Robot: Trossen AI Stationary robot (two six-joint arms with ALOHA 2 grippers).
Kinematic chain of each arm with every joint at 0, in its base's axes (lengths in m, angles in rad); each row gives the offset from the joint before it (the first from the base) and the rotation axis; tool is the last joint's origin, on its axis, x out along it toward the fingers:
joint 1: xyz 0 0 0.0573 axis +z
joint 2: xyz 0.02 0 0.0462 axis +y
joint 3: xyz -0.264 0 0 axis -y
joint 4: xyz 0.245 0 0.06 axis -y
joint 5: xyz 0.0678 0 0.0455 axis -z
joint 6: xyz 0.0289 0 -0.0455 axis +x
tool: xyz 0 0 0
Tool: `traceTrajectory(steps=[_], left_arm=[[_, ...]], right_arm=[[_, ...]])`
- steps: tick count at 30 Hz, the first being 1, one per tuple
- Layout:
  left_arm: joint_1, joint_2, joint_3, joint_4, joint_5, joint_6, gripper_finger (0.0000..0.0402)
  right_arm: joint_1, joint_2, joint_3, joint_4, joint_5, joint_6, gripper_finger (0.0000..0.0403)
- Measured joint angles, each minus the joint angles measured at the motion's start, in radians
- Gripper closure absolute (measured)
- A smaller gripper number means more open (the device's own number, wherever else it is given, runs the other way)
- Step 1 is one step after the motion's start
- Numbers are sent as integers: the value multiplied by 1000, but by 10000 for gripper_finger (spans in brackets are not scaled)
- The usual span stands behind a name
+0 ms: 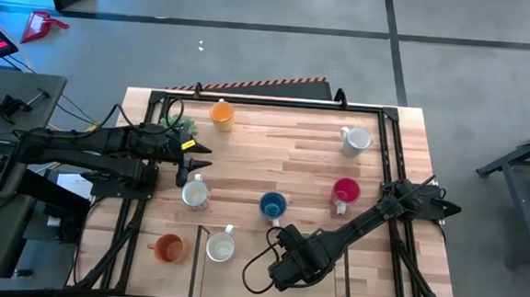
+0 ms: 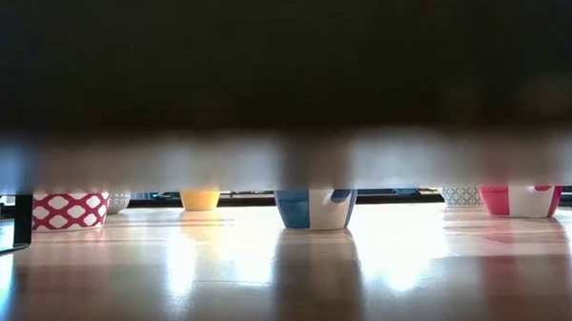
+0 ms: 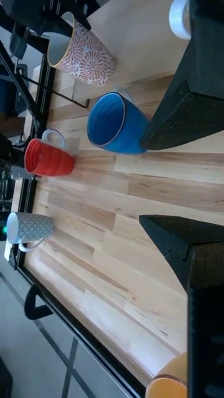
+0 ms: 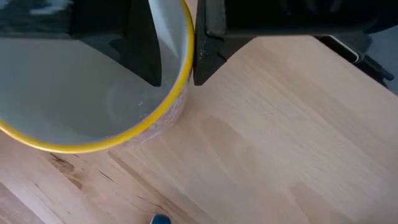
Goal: Place coffee mugs
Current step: Put the orange pattern mug on the the shelf, then put the orange mug on the shelf
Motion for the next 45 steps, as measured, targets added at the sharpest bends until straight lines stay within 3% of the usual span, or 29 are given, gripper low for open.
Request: traceTrajectory(steps=[7,13,20,23,29,32,35,36,40,45], left_arm=[[0,0,0,0,0,-9,232],[0,0,0,2,0,-10,232],[0,0,0,1,0,-10,232],[0,0,0,1,0,-10,232],[0,0,0,7,0,-8,232],[0,0,0,40,1,7,232],[0,0,0,88,6,-8,232],[0,0,0,104,16,-22,232],[0,0,0,124,38,-34,232],[0,0,0,123,38,-37,232]], right_arm=[[0,-19,10,-2,12,-35,336],[0,-22,107,-59,55,-106,336],[9,-25,298,-253,228,-120,336],[0,-45,306,-229,334,-252,336],[-94,-71,292,-224,434,-416,336],[-156,-73,292,-224,439,-541,336],[-231,-73,292,-221,375,-617,336],[-255,-73,292,-215,398,-639,336],[-306,-102,305,-124,677,-883,339],[-361,-243,323,-73,738,-1038,365]])
